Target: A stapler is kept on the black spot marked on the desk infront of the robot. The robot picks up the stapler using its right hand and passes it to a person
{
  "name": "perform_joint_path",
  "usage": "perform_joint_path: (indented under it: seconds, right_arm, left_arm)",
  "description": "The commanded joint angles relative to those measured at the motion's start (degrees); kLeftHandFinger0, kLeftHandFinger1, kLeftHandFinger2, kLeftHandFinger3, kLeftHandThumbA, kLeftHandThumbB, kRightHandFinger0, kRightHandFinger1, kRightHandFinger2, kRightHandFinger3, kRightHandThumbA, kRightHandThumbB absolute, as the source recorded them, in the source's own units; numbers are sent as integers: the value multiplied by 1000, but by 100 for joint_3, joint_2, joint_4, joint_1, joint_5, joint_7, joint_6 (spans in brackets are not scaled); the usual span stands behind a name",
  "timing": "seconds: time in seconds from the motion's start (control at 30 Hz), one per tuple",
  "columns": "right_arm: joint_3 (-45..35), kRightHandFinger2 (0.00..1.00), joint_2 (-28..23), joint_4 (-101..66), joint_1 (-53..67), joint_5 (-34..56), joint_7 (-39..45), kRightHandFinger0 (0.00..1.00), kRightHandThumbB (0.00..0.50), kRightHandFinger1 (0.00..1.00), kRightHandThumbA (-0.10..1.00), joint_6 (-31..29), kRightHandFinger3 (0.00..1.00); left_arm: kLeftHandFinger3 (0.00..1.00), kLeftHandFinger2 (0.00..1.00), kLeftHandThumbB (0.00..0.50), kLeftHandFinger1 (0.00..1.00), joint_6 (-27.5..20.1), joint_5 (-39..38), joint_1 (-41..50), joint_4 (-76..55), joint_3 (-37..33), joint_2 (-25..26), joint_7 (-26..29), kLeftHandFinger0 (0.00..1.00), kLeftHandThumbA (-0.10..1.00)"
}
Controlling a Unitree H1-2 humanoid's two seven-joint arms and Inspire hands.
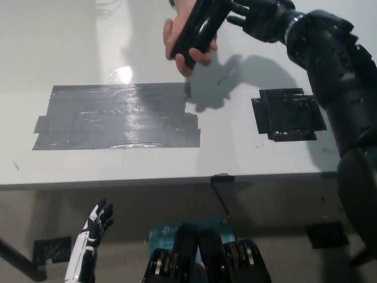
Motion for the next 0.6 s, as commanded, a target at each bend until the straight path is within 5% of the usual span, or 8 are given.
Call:
perform_joint_path:
  seconds: [0.0, 0.07, 0.3, 0.37, 0.4, 0.57]
  right_arm:
    - [1491, 1000, -150, 176, -570, -1672, 201, 1000, 428, 1000, 1000, -191, 1000]
    - [1960, 1000, -204, -32, -445, -2036, 188, 1000, 339, 1000, 1000, -504, 1000]
    - [2872, 1000, -902, -2136, 540, -2747, 2, 1000, 447, 1000, 1000, -353, 1000]
    - [2905, 1000, -1098, -2777, 771, -2805, 5, 1000, 423, 1000, 1000, -218, 1000]
    - [2867, 1000, -1319, -3427, 1024, -2831, 51, 1000, 362, 1000, 978, -265, 1000]
    - [2571, 1000, -1938, -5048, 1588, -2667, 336, 1000, 412, 1000, 1000, -102, 1000]
  left_arm:
    - [1000, 1000, 451, 1000, 19, -29, -55, -192, -39, 40, -88, 1000, 1000]
    - [1000, 1000, 452, 1000, 53, 2, -70, -213, -33, 36, -80, 1000, 1000]
    - [1000, 1000, 452, 1000, -75, 59, -130, -150, -55, 85, -121, 1000, 1000]
    - [1000, 1000, 454, 1000, -75, 75, -128, -152, -48, 90, -110, 1000, 1000]
    - [1000, 1000, 454, 1000, -76, 75, -118, -156, -41, 86, -101, 1000, 1000]
    - [1000, 1000, 455, 1000, -76, 48, -112, -154, -36, 62, -97, 1000, 1000]
